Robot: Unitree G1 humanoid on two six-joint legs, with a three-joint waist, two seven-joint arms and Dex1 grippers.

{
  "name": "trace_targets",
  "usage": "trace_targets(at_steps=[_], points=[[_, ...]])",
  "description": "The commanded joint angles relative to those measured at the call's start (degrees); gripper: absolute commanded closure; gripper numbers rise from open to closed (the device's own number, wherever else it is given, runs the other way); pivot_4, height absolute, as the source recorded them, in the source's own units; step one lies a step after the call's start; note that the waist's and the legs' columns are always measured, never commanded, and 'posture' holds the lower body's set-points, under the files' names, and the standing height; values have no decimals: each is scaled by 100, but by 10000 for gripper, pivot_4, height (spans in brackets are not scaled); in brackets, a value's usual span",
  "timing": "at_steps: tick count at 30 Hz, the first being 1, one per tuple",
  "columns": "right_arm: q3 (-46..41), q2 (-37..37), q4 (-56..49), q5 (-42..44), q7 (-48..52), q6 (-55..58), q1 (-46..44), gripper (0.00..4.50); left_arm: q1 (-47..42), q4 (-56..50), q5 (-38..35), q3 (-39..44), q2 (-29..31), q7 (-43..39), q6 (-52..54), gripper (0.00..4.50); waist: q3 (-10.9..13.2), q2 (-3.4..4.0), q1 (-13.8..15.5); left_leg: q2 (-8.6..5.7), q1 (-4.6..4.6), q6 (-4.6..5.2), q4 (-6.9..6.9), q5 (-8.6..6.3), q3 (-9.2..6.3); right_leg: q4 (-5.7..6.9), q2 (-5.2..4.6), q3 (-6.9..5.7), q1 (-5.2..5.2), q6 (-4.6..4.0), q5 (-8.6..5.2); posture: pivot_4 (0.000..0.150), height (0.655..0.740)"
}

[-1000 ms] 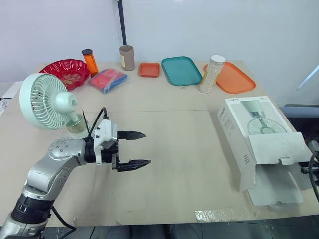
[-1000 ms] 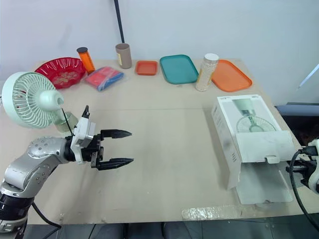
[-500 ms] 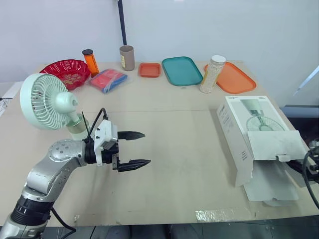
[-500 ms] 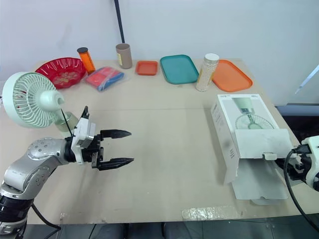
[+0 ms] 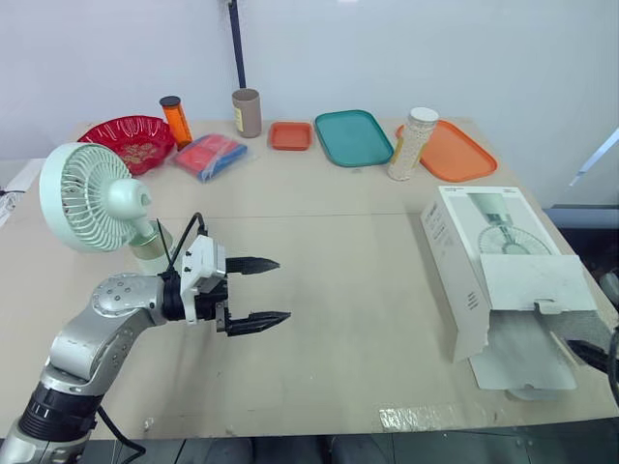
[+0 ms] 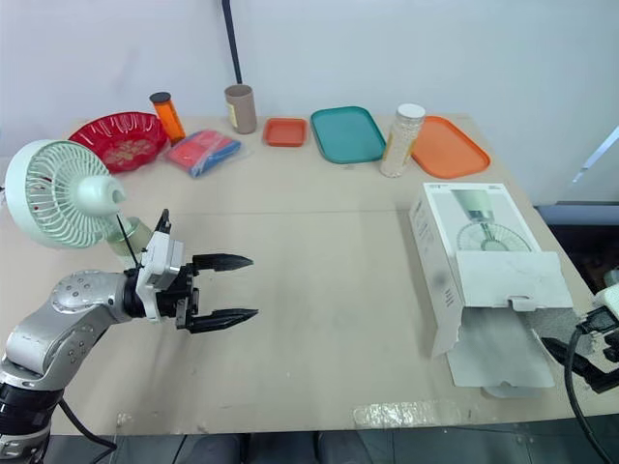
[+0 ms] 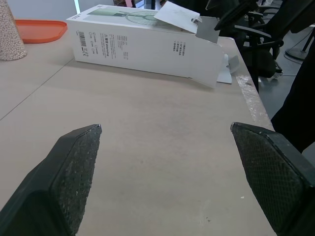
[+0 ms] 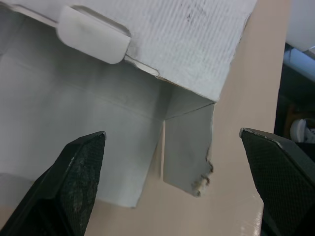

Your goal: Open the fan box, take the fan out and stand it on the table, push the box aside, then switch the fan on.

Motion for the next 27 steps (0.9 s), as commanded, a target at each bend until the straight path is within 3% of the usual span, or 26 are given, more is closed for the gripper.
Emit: trace_targets(at_steps=[1, 3, 8, 11, 14, 17, 27], points=[[-748, -597, -511, 471, 623, 532, -372, 381, -7, -75, -71, 223, 100, 21, -16, 0, 2, 1, -7, 1, 6, 0, 0, 0, 0, 0, 1, 1, 4, 0, 0, 1500, 7400], [-748, -946, -674, 745, 797, 669, -786, 381, 98, -152, -67, 239, 85, 75, -21, 0, 0, 9, -8, -1, 11, 0, -1, 0, 9, 1, 0, 10, 6, 1, 0, 1500, 7400], [105, -1463, -442, 1734, 156, 1279, -2757, 381, 244, -334, -73, 318, 83, 242, 8, 0, 17, -20, 12, 2, 24, 16, -1, -9, 6, -9, 1, 8, 26, -1, -1, 1500, 7400], [1118, -1100, -538, 3130, -487, 1436, -4550, 381, 502, -565, -98, 545, 149, 469, 80, 0, 25, -22, 8, 0, 3, 15, 3, -10, 2, -29, -4, 7, 25, 1, 2, 1500, 7400], [2012, -287, -679, 3882, -1161, 1630, -5564, 381, 1036, -1020, -117, 774, 178, 750, 127, 0, 25, -34, -34, 8, -1, 20, 2, -13, 1, -37, 1, 5, 25, -4, 6, 1500, 7400], [2754, 390, -947, 4206, -1537, 1499, -5853, 381, 1652, -1480, -72, 1005, 166, 1030, 93, 0, 28, -39, -16, 13, -4, 25, 1, -16, -2, -47, 3, 4, 25, -7, 8, 1500, 7400], [4180, 1105, -804, 4338, -1784, 1033, -6350, 381, 3377, -2397, 72, 1839, -111, 1903, -54, 0, 28, -25, 96, 13, -38, 19, 15, -12, -13, -41, -1, -10, 1, -5, 14, 1500, 7400]])
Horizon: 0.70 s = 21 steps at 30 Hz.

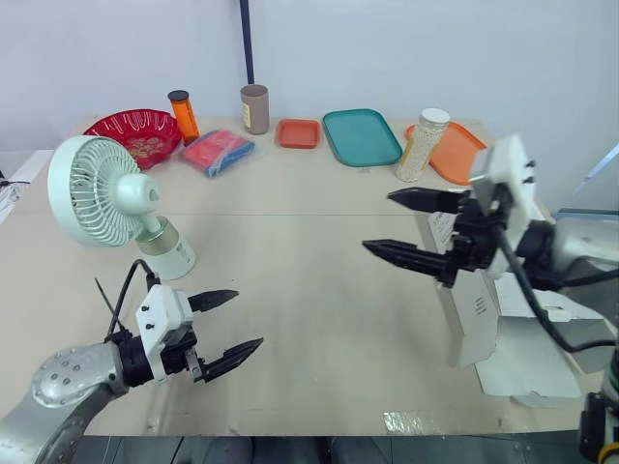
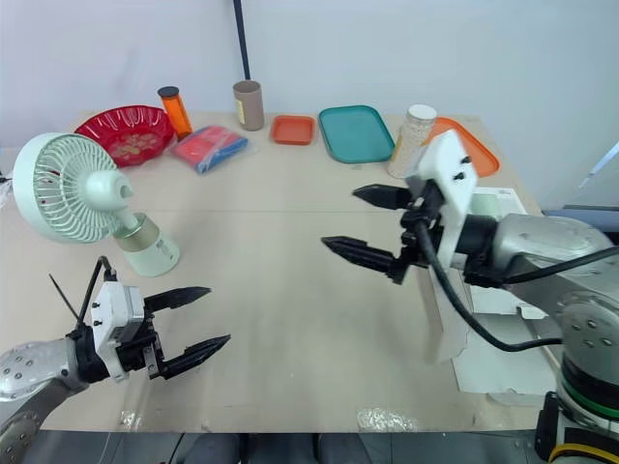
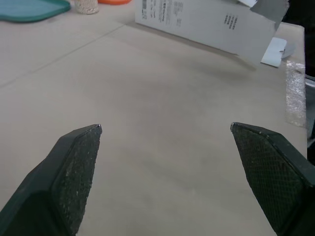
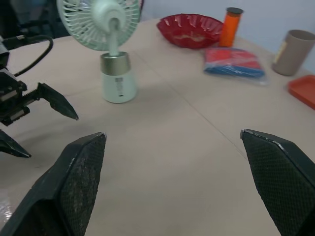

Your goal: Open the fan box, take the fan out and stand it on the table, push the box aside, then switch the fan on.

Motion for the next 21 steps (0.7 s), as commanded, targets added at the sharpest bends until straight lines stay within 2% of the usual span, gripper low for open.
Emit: trace_targets(at_steps=[1, 7, 13, 21], points=[[53, -51, -11, 126, 119, -210, -181, 381, 381, -276, 132, 387, -88, 176, -257, 0, 1, 2, -3, 0, 1, 0, 0, 0, 0, 0, 0, 0, 0, 0, 0, 1500, 7400], [509, -204, 91, 4, 443, -354, -358, 381, 1446, -301, 431, 932, -580, 378, -842, 0, 0, 1, -18, 0, -1, 5, -1, -3, 3, -8, -1, 0, 0, -1, 0, 1500, 7400], [700, -170, -33, 118, 503, -430, -313, 381, 1941, -311, 148, 1732, -1105, 722, -1065, 0, -1, -1, -30, 1, 0, 6, -1, -3, 5, -7, 1, 2, 0, -1, 1, 1500, 7400], [1024, -60, 120, 4, 620, -533, -454, 381, 2554, -191, 267, 2427, -1851, 1088, -1684, 0, -1, -1, -63, 0, -2, 7, -3, -4, 5, -12, 2, 3, -1, -1, 0, 1500, 7400]])
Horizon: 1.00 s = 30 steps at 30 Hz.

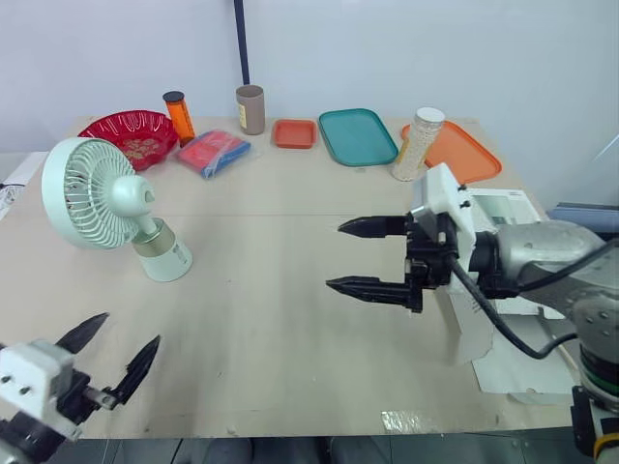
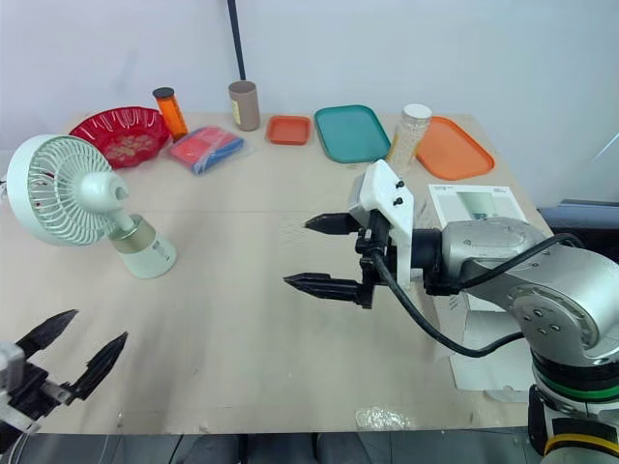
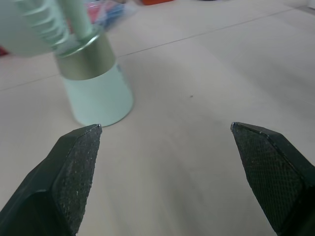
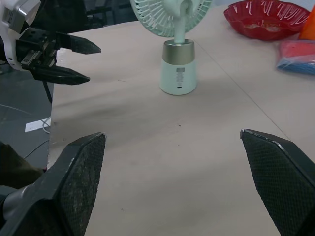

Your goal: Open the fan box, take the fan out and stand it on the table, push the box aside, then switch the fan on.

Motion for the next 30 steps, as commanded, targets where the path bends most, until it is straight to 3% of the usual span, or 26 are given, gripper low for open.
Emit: trace_targets(at_steps=[1, 8, 23, 30], points=[[77, 60, 14, -42, 67, -160, -192, 381, -15, 24, 86, 459, -123, 306, -345, 0, -1, -1, -8, 0, 1, 0, 1, 0, 0, 0, 0, -1, 1, 0, 0, 1500, 7400], [291, 217, 174, -161, 119, -279, -381, 381, -490, 342, 105, 890, -84, 944, -365, 0, -1, -2, -27, 0, 0, 0, 0, 0, -1, -1, 1, -1, 0, 0, 0, 1500, 7400], [412, 464, 173, -376, -6, -313, -430, 381, -2349, 271, -214, -69, 426, 2004, 1067, 0, -4, -6, -39, -1, -2, -3, 0, 1, -4, 1, -1, -5, -2, 1, 4, 1500, 7400], [383, 529, 99, -370, -128, -285, -360, 381, -3004, 366, -341, -67, 591, 2322, 1478, 0, -4, -6, -32, 1, -2, -6, 1, 3, -5, 4, 0, -8, -1, -1, 9, 1500, 7400]])
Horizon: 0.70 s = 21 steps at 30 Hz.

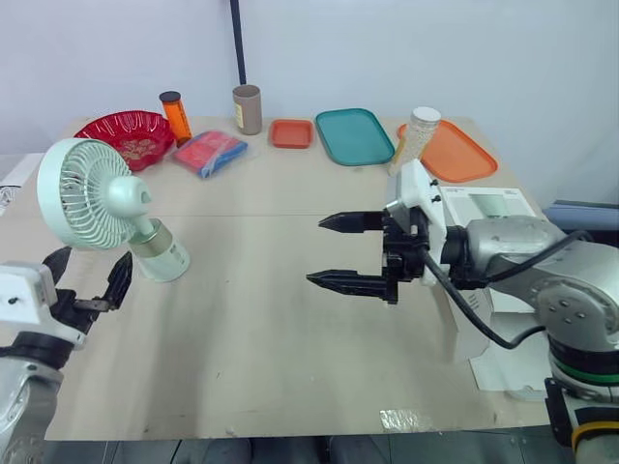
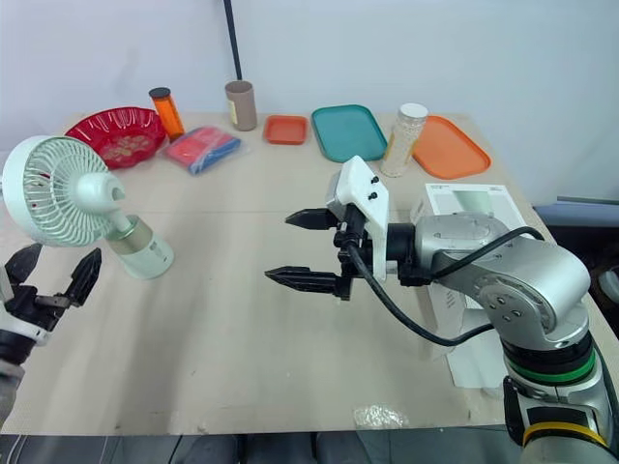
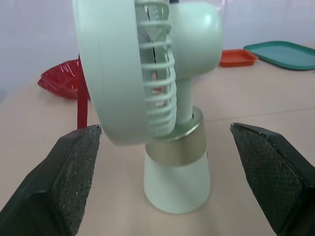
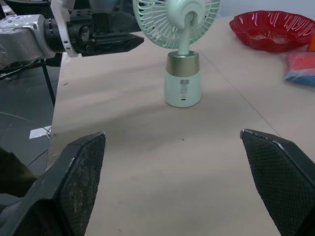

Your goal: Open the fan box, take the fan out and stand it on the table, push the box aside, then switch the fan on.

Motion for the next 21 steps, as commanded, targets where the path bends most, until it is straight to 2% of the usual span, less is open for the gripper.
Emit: trace_targets(at_steps=[1, 21], points=[[-117, 21, -182, 19, -71, -75, -31, 381, -127, -61, -112, 125, 85, 183, 120, 0, 0, 0, -1, 0, 0, 0, 0, 0, 0, 0, 0, 0, 0, 0, 0, 1500, 7400], [-65, 108, -119, -65, -141, -80, -60, 381, -673, 193, -256, 294, 308, 332, 305, 0, 0, 0, 0, 0, -1, -1, -1, 0, -1, 0, 0, 0, -2, 0, 0, 1500, 7400]])
